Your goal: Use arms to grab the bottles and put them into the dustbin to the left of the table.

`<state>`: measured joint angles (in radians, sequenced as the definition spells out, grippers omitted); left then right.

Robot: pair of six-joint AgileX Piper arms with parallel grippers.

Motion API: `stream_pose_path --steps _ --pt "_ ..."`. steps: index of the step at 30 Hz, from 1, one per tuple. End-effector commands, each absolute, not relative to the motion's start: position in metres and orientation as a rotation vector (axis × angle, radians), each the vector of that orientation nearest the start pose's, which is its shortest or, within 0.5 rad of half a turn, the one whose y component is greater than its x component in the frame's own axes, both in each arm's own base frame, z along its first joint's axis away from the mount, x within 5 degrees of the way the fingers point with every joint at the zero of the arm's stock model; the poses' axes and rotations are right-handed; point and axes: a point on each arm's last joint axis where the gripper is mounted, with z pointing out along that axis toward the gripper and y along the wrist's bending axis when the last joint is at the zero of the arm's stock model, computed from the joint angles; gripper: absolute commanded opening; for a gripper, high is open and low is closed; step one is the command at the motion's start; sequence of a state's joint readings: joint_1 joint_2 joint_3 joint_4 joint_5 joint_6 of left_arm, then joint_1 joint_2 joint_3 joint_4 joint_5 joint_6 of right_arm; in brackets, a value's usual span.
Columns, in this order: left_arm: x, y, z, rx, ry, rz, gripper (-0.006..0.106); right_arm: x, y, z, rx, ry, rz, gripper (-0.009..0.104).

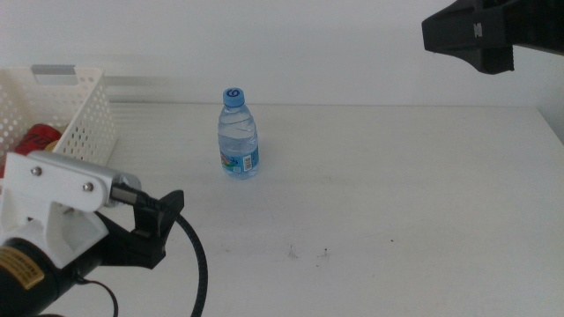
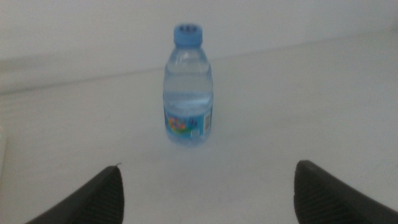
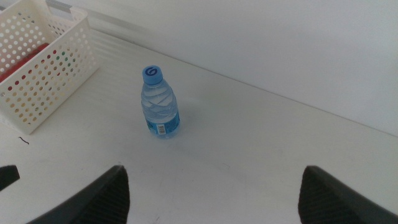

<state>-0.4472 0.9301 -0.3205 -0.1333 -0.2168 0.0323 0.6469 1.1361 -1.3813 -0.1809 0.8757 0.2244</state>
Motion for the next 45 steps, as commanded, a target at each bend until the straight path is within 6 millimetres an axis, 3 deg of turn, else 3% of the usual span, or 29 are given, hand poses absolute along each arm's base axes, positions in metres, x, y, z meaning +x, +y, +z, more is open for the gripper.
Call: stream_pose_path --steps 1,7,14,20,33,45 --pt "0.159 -0.074 0.239 0.301 1.844 -0.354 0.094 0.185 0.124 0.455 -0.491 2.038 0.303 0.093" --pt "0.177 -0.08 0.225 0.24 1.857 -0.372 0.094 0.185 0.124 0.455 -0.489 2.04 0.304 0.093" --pt "0.216 -0.098 0.183 0.198 1.802 -0.407 0.094 0.185 0.124 0.455 -0.489 2.04 0.304 0.093" --pt "0.257 -0.107 0.154 0.286 1.823 -0.404 0.094 0.185 0.124 0.455 -0.489 2.04 0.304 0.093" --pt "0.34 -0.122 0.132 0.313 1.775 -0.402 0.094 0.185 0.124 0.455 -0.487 2.04 0.304 0.093" --pt "0.387 -0.137 0.105 0.296 1.77 -0.418 0.094 0.185 0.124 0.455 -0.487 2.04 0.304 0.093"
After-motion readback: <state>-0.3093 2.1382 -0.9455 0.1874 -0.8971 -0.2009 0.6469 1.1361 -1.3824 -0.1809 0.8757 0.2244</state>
